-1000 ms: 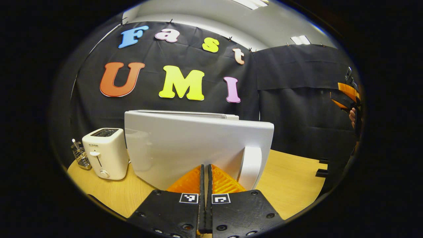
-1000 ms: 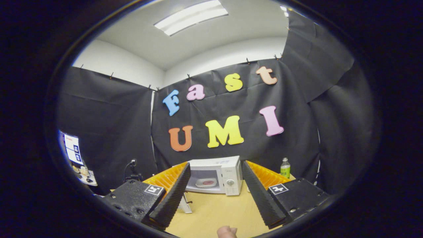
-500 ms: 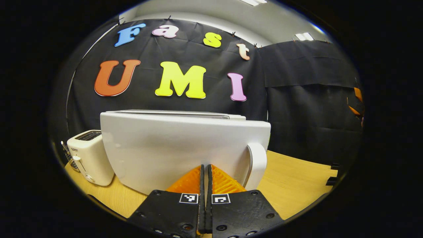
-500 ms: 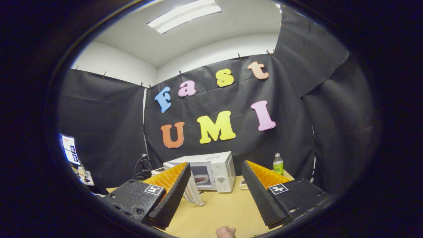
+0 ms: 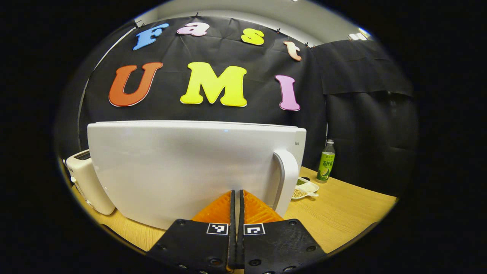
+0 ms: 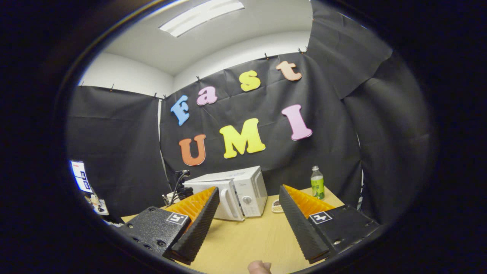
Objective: Open the microwave oven with the left hand, put the food in, and close the microwave oven.
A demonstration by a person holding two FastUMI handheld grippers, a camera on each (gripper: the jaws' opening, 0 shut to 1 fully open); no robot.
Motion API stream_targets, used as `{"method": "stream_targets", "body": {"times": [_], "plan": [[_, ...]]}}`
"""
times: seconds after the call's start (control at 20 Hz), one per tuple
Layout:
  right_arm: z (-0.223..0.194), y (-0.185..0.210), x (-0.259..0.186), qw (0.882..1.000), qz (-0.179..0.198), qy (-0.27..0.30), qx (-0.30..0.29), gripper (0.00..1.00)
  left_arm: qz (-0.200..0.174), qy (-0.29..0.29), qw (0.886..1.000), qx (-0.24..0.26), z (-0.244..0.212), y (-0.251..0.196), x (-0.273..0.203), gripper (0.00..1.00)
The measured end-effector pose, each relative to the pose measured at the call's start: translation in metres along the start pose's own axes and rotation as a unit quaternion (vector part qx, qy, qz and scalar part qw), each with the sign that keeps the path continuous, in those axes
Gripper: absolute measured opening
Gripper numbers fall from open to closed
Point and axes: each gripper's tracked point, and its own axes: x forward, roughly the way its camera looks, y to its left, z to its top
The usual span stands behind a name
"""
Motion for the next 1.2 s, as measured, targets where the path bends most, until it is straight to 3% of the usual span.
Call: {"method": "stream_targets", "body": {"times": [0.05,0.1,0.15,0.2,0.25,0.3,0.35,0.4,0.55,0.6,0.65,0.7,0.75,0.8,0.85,0.9,0.95,1.0,1.05,1.1,1.15,1.2], "plan": [[-0.003,-0.005,0.002,1.000,-0.004,0.002,0.002,1.00,0.017,-0.002,1.000,-0.006,0.001,0.004,0.009,0.00],[-0.006,-0.009,0.004,1.000,-0.008,0.005,0.005,0.91,0.038,0.003,0.999,-0.015,-0.002,0.012,0.015,0.00],[-0.008,-0.010,0.005,1.000,-0.009,0.006,0.009,0.91,0.055,0.004,0.998,-0.021,0.000,0.016,0.014,0.00],[-0.010,-0.010,0.006,1.000,-0.008,0.008,0.013,0.91,0.060,-0.008,0.998,-0.030,0.000,0.013,0.022,0.00],[-0.012,-0.009,0.006,1.000,-0.005,0.012,0.014,1.00,0.060,-0.013,0.998,-0.031,0.001,0.012,0.023,0.01],[-0.015,-0.010,0.007,1.000,-0.005,0.016,0.013,0.91,0.061,-0.006,0.998,-0.027,-0.005,0.012,0.021,0.01],[-0.016,-0.010,0.007,1.000,-0.007,0.017,0.013,1.00,0.062,-0.010,0.998,-0.021,-0.002,0.013,0.021,0.01],[-0.017,-0.010,0.007,1.000,-0.009,0.019,0.013,0.91,0.065,-0.004,0.998,-0.016,-0.002,0.013,0.019,0.00],[-0.018,-0.008,0.006,0.999,-0.013,0.025,0.016,0.91,0.075,0.001,0.997,-0.012,-0.002,0.015,0.019,0.00],[-0.019,-0.009,0.006,0.999,-0.016,0.026,0.014,1.00,0.089,0.008,0.996,-0.009,-0.004,0.019,0.018,0.00],[-0.019,-0.009,0.006,0.999,-0.019,0.029,0.013,1.00,0.098,0.016,0.995,-0.011,-0.006,0.023,0.016,0.01],[-0.019,-0.009,0.006,0.999,-0.023,0.031,0.012,1.00,0.105,0.023,0.994,-0.019,-0.007,0.023,0.010,0.01],[-0.019,-0.008,0.006,0.999,-0.025,0.033,0.011,0.91,0.105,0.029,0.993,-0.033,-0.008,0.021,0.004,0.02],[-0.020,-0.008,0.006,0.999,-0.028,0.036,0.011,1.00,0.105,0.037,0.993,-0.046,-0.009,0.018,-0.005,0.03],[-0.020,-0.007,0.006,0.999,-0.030,0.038,0.011,0.91,0.106,0.042,0.992,-0.060,-0.006,0.015,-0.019,0.04],[-0.020,-0.006,0.006,0.999,-0.033,0.040,0.012,1.00,0.096,0.047,0.992,-0.071,-0.006,0.006,-0.029,0.05],[-0.020,-0.005,0.006,0.998,-0.037,0.043,0.011,1.00,0.096,0.045,0.992,-0.073,0.000,0.002,-0.045,0.21],[-0.020,-0.003,0.005,0.998,-0.041,0.046,0.009,0.91,0.099,0.042,0.992,-0.068,0.006,0.002,-0.061,0.17],[-0.018,-0.002,0.004,0.998,-0.044,0.047,0.006,0.91,0.099,0.044,0.992,-0.064,0.011,-0.001,-0.078,0.60],[-0.016,0.002,0.002,0.998,-0.047,0.047,0.004,0.91,0.097,0.044,0.992,-0.062,0.017,-0.008,-0.095,0.55],[-0.014,0.005,-0.001,0.998,-0.050,0.047,0.002,1.00,0.101,0.047,0.992,-0.056,0.023,-0.010,-0.114,0.76],[-0.012,0.008,-0.004,0.997,-0.053,0.046,-0.001,1.00,0.106,0.045,0.992,-0.049,0.030,-0.010,-0.131,0.83]]}}
